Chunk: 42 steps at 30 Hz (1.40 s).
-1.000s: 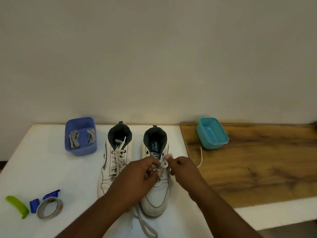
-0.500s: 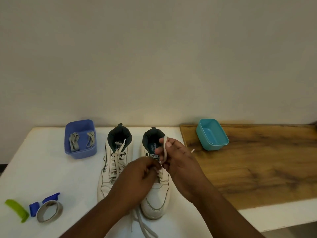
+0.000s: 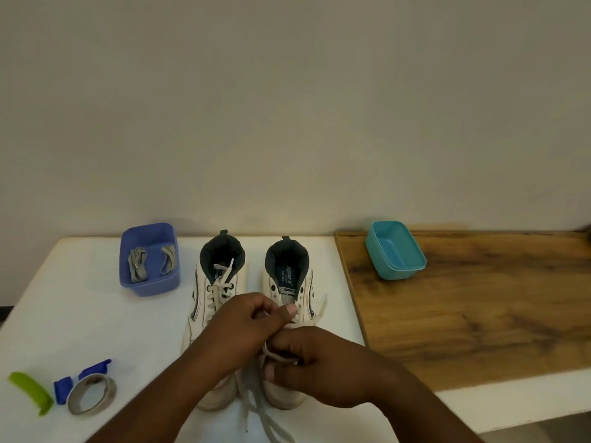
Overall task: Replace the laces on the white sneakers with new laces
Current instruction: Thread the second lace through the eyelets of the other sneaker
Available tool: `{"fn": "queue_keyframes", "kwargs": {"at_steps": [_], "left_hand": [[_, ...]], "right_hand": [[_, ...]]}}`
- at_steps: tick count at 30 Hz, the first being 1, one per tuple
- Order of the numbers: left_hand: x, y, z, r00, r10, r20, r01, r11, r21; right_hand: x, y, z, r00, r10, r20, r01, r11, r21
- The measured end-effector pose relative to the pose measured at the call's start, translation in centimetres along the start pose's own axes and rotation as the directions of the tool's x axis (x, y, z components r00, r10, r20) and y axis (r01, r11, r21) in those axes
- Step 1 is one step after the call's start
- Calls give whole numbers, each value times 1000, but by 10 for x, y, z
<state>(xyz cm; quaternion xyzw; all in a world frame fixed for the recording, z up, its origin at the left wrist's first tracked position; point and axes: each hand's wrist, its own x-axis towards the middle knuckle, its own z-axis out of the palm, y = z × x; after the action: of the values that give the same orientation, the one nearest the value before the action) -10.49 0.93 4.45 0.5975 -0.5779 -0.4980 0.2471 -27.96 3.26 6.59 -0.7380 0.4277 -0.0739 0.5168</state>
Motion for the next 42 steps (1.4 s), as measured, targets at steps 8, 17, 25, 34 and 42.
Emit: {"fn": "queue_keyframes", "kwargs": {"at_steps": [8, 17, 25, 34, 42], "left_hand": [[-15, 20, -13, 948, 211, -237, -269, 931, -247], [-25, 10, 5, 945, 72, 320, -55, 996, -64], [-27, 7, 4, 909, -16, 417, 1, 999, 35], [-9, 7, -7, 991, -66, -113, 29, 954, -299], [-5, -6, -4, 990, -105, -95, 64, 931, -358]], "right_hand": [[3, 2, -2, 988, 145, -46, -122, 933, 339], [5, 4, -33, 721, 578, -382, 182, 374, 909], [12, 6, -33, 604, 604, -520, 399, 336, 853], [16, 10, 5, 900, -43, -433, -159, 894, -419], [21, 9, 5, 867, -87, -491, -12, 981, -195]]}}
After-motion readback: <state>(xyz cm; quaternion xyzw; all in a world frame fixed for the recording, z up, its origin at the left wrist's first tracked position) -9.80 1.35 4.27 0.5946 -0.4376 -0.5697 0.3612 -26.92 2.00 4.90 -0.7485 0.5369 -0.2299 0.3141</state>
